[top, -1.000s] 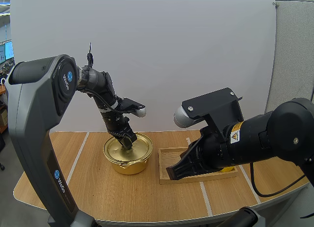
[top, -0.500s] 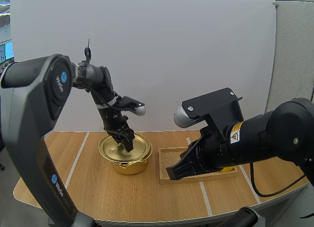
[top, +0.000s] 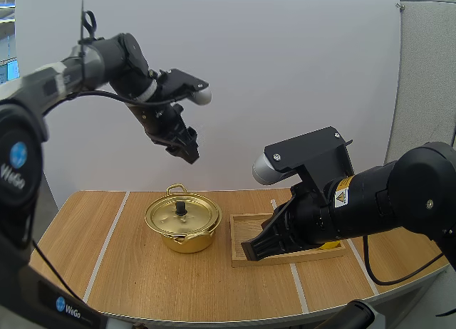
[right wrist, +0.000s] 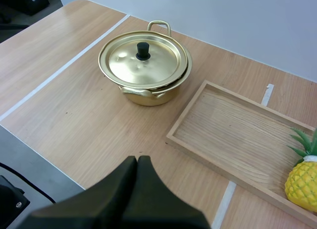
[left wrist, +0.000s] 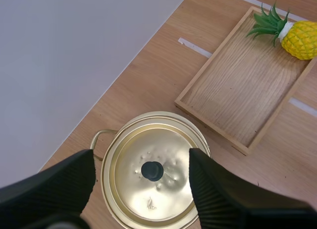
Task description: Open the pot, put the grape inside, and close it
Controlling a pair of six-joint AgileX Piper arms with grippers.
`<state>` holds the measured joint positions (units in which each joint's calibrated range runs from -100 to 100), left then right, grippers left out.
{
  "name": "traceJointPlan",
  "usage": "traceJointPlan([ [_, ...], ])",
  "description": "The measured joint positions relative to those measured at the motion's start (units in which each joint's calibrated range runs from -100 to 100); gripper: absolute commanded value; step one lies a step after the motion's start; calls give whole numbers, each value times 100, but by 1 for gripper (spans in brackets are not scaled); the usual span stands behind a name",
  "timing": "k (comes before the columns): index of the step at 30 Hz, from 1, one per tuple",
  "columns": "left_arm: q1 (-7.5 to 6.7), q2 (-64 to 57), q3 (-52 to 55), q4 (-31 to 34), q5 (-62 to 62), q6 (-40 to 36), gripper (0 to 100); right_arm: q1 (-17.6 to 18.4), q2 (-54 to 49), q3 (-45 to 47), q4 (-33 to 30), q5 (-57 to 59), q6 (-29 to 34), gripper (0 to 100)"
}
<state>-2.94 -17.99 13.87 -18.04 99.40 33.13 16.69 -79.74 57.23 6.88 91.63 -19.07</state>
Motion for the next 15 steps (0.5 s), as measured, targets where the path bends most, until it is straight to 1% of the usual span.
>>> traceJointPlan([
  [3, 0, 64, 0, 19, 20, 0, 89, 0, 0, 0, 0, 0, 0, 0],
  [10, 0, 691, 13, 116, 60, -9, 89, 0, 0, 0, 0, 0, 0, 0],
  [15, 0, 1163, 25, 351, 60, -146, 89, 0, 0, 0, 0, 0, 0, 0],
])
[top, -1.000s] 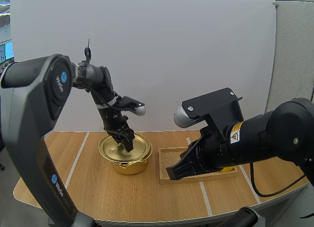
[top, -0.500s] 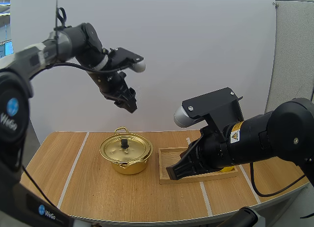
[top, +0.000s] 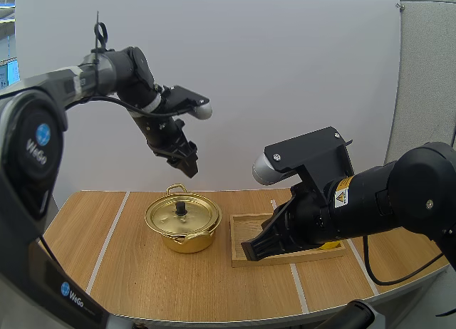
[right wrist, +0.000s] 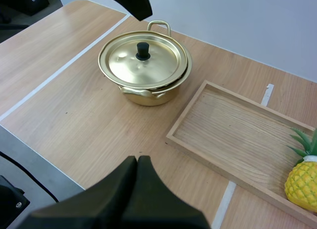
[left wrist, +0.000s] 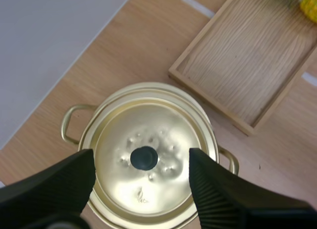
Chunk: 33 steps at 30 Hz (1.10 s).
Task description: Open the pot, put the grape inside, and close it
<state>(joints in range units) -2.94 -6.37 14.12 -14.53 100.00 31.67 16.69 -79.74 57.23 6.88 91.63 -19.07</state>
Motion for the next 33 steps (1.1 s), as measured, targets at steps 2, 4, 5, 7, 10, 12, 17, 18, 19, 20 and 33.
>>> traceJointPlan([
  [2, 0, 148, 26, 43, 0, -31, 89, 0, 0, 0, 0, 0, 0, 0],
  [4, 0, 268, 109, 80, -12, -54, 89, 0, 0, 0, 0, 0, 0, 0],
  [5, 0, 326, 180, 95, -12, -58, 89, 0, 0, 0, 0, 0, 0, 0],
  [7, 0, 399, 300, 119, -12, -66, 89, 0, 0, 0, 0, 0, 0, 0],
  [10, 0, 483, 383, 118, -12, -70, 89, 0, 0, 0, 0, 0, 0, 0],
  [12, 0, 527, 430, 131, -12, -70, 89, 0, 0, 0, 0, 0, 0, 0],
  [17, 0, 689, 458, 142, -327, -70, 89, 0, 0, 0, 0, 0, 0, 0],
  [18, 0, 720, 458, 142, -426, -70, 89, 0, 0, 0, 0, 0, 0, 0],
  [19, 0, 762, 458, 142, -592, -70, 89, 0, 0, 0, 0, 0, 0, 0],
  [20, 0, 790, 458, 142, -654, -70, 89, 0, 0, 0, 0, 0, 0, 0],
  [33, 0, 1128, 470, 153, -820, -79, 44, 0, 0, 0, 0, 0, 0, 0],
])
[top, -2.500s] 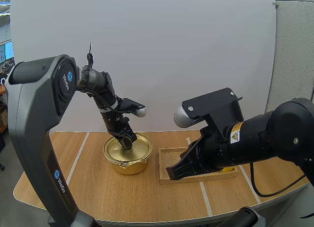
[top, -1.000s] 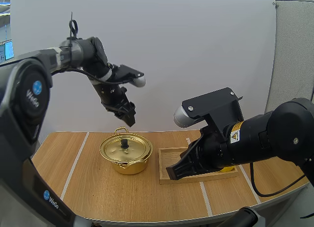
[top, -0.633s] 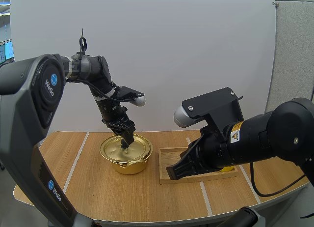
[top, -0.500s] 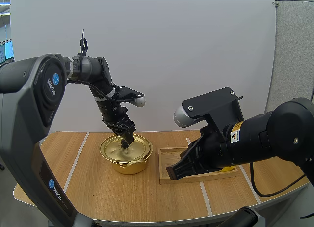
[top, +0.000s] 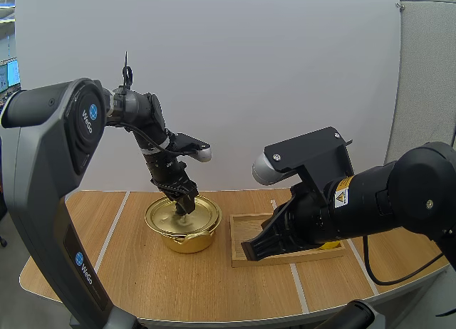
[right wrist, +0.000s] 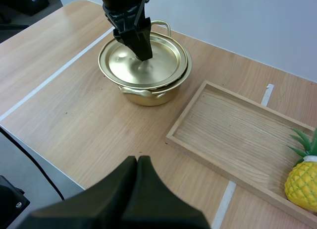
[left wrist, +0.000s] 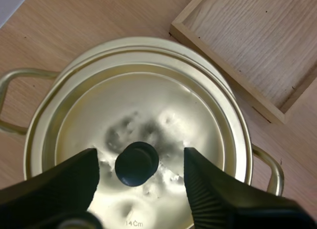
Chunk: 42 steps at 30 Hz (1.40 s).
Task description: Open the pot, put the grape inside, and close it
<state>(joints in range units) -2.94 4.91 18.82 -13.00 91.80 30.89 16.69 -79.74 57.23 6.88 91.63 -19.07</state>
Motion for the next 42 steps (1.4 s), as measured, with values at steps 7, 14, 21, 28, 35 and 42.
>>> traceJointPlan([
  [7, 0, 14, 0, 21, -81, 0, 0, 0, 0, 0, 0, 0, 0, 0],
  [14, 0, 14, 0, 32, -81, 0, 0, 0, 0, 0, 0, 0, 0, 0],
  [21, 0, -149, 0, 34, -136, 0, 0, 0, 0, 0, 0, 0, 0, 0],
  [28, 0, -299, 0, 45, -172, 0, 0, 0, 0, 0, 0, 0, 0, 0],
  [35, 0, -299, 0, 10, -275, 31, 0, 0, 0, 0, 0, 0, 0, 0],
  [42, 0, -57, 0, -129, -278, 107, 0, 0, 0, 0, 0, 0, 0, 0],
])
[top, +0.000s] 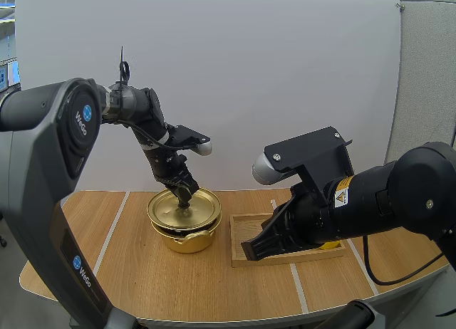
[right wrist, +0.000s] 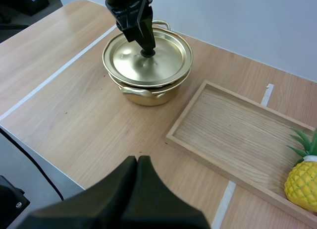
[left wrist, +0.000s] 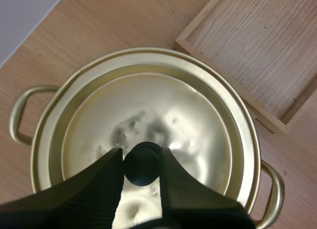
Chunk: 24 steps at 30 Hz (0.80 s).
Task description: Open the pot, put the grape inside, and close it
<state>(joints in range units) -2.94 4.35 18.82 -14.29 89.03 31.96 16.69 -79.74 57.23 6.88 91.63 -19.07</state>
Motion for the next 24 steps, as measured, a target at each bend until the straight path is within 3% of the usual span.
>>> traceJointPlan([
  [24, 0, 221, 0, -75, -173, 10, 0, 0, 0, 0, 0, 0, 0, 0],
])
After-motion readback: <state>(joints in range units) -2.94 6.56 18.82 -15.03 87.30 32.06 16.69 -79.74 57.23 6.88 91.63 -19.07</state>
